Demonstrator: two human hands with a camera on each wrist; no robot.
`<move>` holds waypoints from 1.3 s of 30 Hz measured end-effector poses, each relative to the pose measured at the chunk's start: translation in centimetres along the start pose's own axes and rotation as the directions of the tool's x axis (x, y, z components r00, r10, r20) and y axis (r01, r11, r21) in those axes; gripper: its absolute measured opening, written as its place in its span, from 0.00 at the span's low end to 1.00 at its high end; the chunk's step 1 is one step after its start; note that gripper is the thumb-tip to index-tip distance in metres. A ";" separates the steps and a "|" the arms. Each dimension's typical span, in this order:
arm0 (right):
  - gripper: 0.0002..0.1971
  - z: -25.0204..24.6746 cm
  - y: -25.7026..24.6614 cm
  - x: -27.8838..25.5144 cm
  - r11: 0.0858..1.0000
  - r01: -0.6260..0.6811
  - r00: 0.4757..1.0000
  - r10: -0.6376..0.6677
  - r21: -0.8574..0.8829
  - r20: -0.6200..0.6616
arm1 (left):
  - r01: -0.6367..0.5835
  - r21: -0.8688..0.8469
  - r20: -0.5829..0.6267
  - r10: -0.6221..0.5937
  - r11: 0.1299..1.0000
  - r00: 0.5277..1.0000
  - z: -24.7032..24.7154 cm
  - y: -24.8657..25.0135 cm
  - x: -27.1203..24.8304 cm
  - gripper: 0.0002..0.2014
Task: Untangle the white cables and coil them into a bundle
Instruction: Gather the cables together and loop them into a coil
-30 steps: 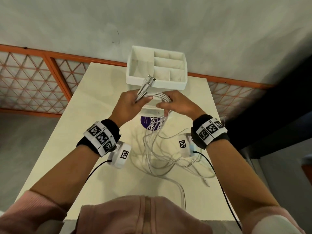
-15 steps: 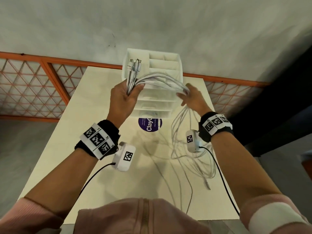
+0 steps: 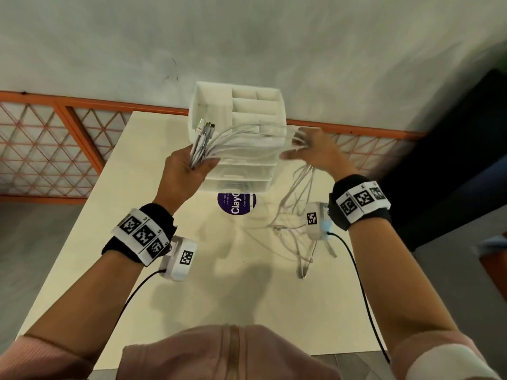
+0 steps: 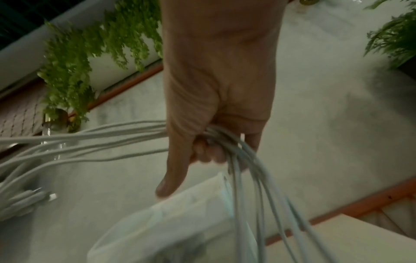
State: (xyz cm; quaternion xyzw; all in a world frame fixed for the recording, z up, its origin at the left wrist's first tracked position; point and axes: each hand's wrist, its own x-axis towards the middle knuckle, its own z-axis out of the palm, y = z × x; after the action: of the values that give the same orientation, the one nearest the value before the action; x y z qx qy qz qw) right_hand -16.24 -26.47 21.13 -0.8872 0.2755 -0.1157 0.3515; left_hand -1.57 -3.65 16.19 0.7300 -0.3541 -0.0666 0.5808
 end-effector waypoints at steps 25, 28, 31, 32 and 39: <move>0.15 5.6 -6.3 -2.2 0.834 0.085 0.979 -0.172 0.545 0.110 | 0.219 -0.257 0.388 -0.107 0.941 0.915 1.7 1.2 -2.8 0.14; 0.16 5.7 -6.2 -1.9 0.832 0.068 0.980 -0.158 0.551 0.117 | 0.198 -0.232 0.422 -0.085 0.952 0.903 1.6 1.3 -2.8 0.16; 0.16 5.5 -6.3 -1.7 0.842 0.066 0.980 -0.155 0.536 0.123 | 0.184 -0.212 0.436 -0.075 0.960 0.897 1.6 1.4 -2.7 0.18; 0.15 5.4 -6.3 -1.6 0.846 0.063 0.980 -0.153 0.529 0.127 | 0.179 -0.206 0.431 -0.075 0.962 0.899 1.6 1.4 -2.6 0.18; 0.16 6.0 -6.3 -1.6 0.859 0.041 0.983 -0.127 0.511 0.135 | 0.197 -0.210 0.368 -0.109 0.958 0.923 1.8 1.1 -1.8 0.17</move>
State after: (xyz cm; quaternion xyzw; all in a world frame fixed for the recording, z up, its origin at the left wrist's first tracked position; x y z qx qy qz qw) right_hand -12.60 -18.47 21.07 -0.7817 0.1665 -0.1257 0.5877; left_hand -4.30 -4.12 16.05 0.6552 -0.3830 -0.2847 0.5857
